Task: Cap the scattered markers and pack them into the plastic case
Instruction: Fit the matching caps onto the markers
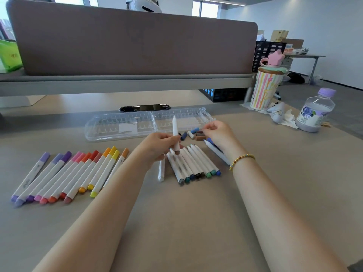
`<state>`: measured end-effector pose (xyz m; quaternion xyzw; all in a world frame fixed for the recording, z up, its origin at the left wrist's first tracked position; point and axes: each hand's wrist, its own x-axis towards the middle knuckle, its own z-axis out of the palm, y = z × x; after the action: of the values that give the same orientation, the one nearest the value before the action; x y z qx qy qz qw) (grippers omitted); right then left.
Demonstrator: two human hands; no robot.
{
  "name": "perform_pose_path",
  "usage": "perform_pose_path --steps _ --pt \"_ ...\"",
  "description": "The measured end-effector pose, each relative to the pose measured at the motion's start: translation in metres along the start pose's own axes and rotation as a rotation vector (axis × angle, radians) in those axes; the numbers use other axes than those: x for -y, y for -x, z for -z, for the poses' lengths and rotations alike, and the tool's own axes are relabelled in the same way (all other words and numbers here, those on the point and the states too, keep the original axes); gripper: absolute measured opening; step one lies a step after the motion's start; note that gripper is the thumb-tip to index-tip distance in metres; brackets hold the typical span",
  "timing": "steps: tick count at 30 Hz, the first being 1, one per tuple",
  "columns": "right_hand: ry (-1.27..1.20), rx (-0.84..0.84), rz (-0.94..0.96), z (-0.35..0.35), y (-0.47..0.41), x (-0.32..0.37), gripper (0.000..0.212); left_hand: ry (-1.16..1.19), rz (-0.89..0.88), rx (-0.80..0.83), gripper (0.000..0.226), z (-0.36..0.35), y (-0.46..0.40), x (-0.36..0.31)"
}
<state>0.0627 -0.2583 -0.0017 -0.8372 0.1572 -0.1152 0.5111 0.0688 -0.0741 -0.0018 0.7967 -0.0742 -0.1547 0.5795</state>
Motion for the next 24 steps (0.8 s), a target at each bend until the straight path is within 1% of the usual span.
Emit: perform_pose_path --steps 2,4,6,13,16,17,18,19,22,24 --pt "0.281 -0.094 0.113 -0.003 -0.011 -0.011 0.016 0.072 0.024 -0.012 0.022 0.001 -0.001 0.001" --pt "0.569 -0.075 0.198 -0.009 -0.017 -0.016 0.015 0.122 0.046 -0.016 0.019 0.001 -0.002 0.0" --pt "0.741 -0.021 0.237 -0.014 -0.02 -0.017 0.016 0.128 0.069 -0.026 0.017 0.002 -0.002 0.0" --pt "0.922 -0.041 0.294 -0.021 -0.023 -0.02 0.021 0.118 0.07 0.018 0.017 0.007 -0.001 0.002" --pt "0.959 -0.004 0.338 -0.021 -0.022 -0.018 0.021 0.08 0.059 0.045 0.019 0.006 0.0 0.002" --pt "0.929 -0.017 0.359 -0.022 -0.021 -0.016 0.019 0.064 0.058 0.051 0.019 0.006 0.001 0.001" --pt "0.85 -0.043 0.367 -0.021 -0.021 -0.013 0.018 0.051 0.058 0.055 0.018 0.006 0.002 0.001" --pt "0.705 -0.059 0.356 -0.019 -0.019 -0.008 0.016 0.043 0.056 0.057 0.016 0.006 0.002 0.0" --pt "0.102 -0.021 0.252 -0.006 -0.014 0.004 0.012 0.017 0.044 0.072 0.018 0.007 0.007 -0.003" --pt "-0.148 -0.004 0.17 0.005 -0.014 0.002 0.017 -0.06 0.031 0.107 0.02 0.006 0.009 -0.006"
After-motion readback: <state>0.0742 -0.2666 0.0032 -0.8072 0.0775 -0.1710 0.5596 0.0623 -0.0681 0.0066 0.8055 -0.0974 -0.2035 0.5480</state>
